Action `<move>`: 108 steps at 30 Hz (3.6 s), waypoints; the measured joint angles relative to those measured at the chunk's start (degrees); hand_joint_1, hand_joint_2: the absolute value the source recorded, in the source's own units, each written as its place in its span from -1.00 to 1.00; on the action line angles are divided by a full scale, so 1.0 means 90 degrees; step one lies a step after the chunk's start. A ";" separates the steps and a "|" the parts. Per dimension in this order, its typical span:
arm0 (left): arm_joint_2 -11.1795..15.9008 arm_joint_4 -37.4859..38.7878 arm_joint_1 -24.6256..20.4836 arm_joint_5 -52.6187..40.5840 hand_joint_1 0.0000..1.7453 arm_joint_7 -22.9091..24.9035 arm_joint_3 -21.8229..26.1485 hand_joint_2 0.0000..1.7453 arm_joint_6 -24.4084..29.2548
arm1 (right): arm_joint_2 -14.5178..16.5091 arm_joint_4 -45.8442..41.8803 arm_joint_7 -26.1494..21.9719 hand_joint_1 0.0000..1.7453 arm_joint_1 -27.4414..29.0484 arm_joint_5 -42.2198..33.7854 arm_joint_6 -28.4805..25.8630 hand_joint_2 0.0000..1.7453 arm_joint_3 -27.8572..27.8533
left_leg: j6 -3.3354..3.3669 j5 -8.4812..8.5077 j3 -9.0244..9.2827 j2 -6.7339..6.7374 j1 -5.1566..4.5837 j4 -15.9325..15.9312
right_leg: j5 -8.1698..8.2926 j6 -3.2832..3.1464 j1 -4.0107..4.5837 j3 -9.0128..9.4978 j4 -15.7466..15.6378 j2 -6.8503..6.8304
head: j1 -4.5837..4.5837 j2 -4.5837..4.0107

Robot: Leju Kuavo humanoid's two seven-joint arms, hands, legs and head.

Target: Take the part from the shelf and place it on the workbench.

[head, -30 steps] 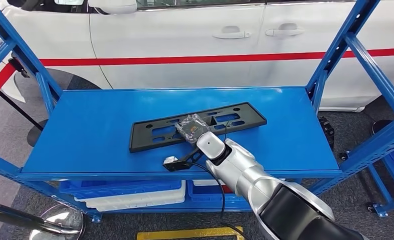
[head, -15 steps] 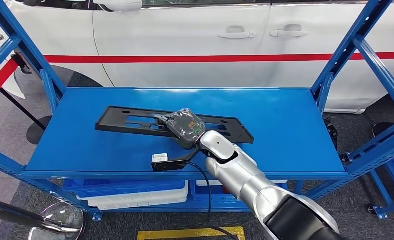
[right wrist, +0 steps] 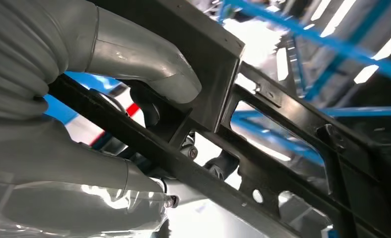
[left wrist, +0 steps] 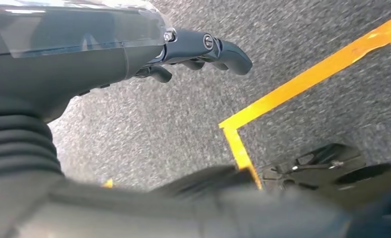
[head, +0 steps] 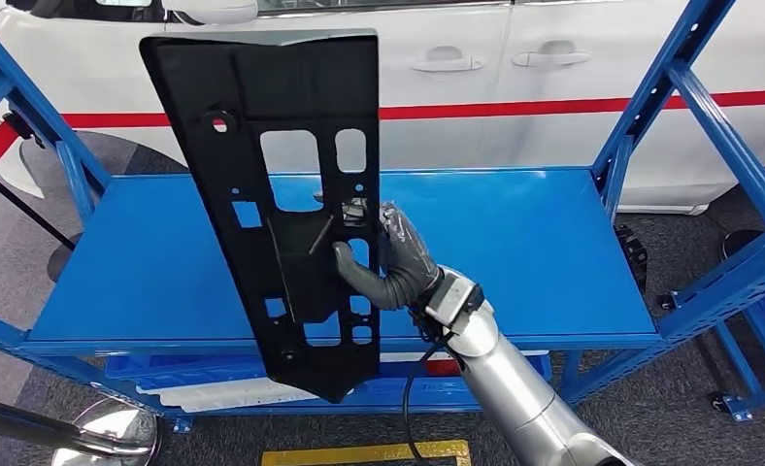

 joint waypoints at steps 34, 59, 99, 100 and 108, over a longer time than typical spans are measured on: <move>-0.0010 0.0001 -0.0137 0.0168 -1.00 0.0380 0.0240 1.00 0.0502 | -0.0010 -0.1665 0.0297 1.00 0.2232 -0.0652 0.0746 1.00 -0.0151 | 0.0050 -0.0061 0.0352 -0.0006 -0.0033 -0.0374 | 0.0038 0.0127 -0.0030 -0.0031 0.0051 -0.0051 | -0.0001 0.0000; -0.0065 -0.0001 -0.0240 0.0125 -1.00 0.0511 0.0240 1.00 0.0423 | 0.0200 -0.1850 0.0407 1.00 0.2602 -0.0544 0.1203 1.00 -0.0550 | -0.0198 -0.0696 -0.0327 0.0049 0.0036 0.1387 | 0.0089 -0.0018 -0.0054 -0.0092 0.0002 -0.0089 | 0.0001 0.0000; -0.0062 -0.0001 -0.0060 0.0198 -1.00 0.0630 0.0250 1.00 0.0241 | 0.0401 -0.2067 0.0512 1.00 0.2769 -0.0290 0.1521 1.00 -0.0891 | 0.0169 -0.0251 0.0981 0.0112 -0.0045 -0.0807 | 0.0317 0.0210 -0.0011 -0.0423 0.0016 -0.0142 | -0.0001 0.0000; -0.0062 -0.0001 -0.0066 0.0256 -1.00 0.0671 0.0271 1.00 0.0213 | 0.0410 -0.2040 0.0520 1.00 0.2753 -0.0260 0.1553 1.00 -0.0851 | 0.0203 -0.0175 0.0918 0.0122 -0.0030 -0.0814 | 0.0022 0.0240 -0.0018 -0.0511 0.0287 -0.0120 | 0.0000 0.0000; -0.0069 -0.0001 -0.0218 0.0489 -1.00 0.1051 0.0435 1.00 0.0108 | 0.0506 -0.1639 0.0459 1.00 0.2454 -0.0197 0.1606 1.00 -0.0384 | 0.0167 0.0203 0.0179 0.0115 -0.0058 -0.0530 | -0.0262 0.0218 -0.0018 0.0238 0.0550 -0.0083 | -0.0001 0.0000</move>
